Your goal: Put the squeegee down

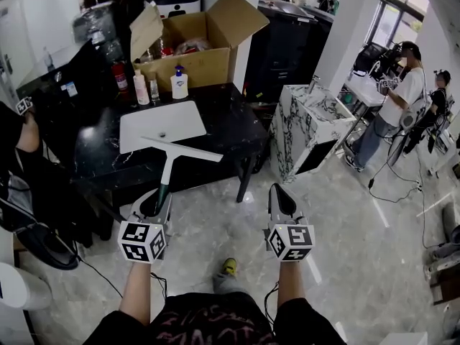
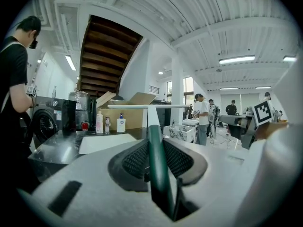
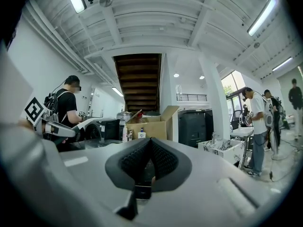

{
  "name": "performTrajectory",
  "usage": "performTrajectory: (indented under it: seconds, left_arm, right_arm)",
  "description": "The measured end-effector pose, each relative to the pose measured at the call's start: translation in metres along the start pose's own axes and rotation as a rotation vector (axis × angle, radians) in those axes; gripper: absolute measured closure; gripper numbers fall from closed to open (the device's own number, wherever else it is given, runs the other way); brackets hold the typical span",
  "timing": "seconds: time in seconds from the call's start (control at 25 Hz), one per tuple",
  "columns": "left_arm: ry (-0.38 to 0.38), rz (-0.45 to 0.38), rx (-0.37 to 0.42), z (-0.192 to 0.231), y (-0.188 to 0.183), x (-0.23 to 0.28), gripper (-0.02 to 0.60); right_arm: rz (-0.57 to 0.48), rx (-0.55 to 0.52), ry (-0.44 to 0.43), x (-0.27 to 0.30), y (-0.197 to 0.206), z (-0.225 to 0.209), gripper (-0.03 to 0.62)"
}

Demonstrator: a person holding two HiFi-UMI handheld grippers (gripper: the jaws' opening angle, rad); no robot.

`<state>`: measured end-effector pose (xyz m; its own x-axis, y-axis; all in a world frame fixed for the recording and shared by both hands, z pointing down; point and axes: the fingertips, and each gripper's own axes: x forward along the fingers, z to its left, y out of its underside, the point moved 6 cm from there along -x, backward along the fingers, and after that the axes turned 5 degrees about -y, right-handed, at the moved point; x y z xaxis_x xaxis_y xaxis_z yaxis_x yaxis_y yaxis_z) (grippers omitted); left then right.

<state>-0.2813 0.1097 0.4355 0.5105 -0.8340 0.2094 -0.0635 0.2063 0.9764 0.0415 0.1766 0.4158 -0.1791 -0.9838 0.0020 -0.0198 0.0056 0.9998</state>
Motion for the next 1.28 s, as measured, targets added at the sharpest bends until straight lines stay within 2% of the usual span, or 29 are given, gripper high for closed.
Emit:
performTrajectory:
  seconds: [0.32,0.76,1.0,1.28]
  left_arm:
    - [-0.007,0.016,0.013,0.007,-0.007,0.066,0.482]
    - [-0.051,0.033,0.018,-0.007,-0.034,0.161,0.482]
    - [-0.083,0.029,0.019,-0.018,-0.049,0.193,0.482]
    - [-0.089,0.030,0.023,-0.019,-0.054,0.220,0.482]
  right_arm:
    - [0.005,0.013,-0.008,0.057,0.009,-0.040,0.583]
    - [0.009,0.033,-0.043,0.136,0.002,-0.124,0.583]
    - [0.010,0.032,-0.072,0.162,-0.002,-0.160,0.583]
    - [0.020,0.037,-0.085,0.182,0.008,-0.177,0.583]
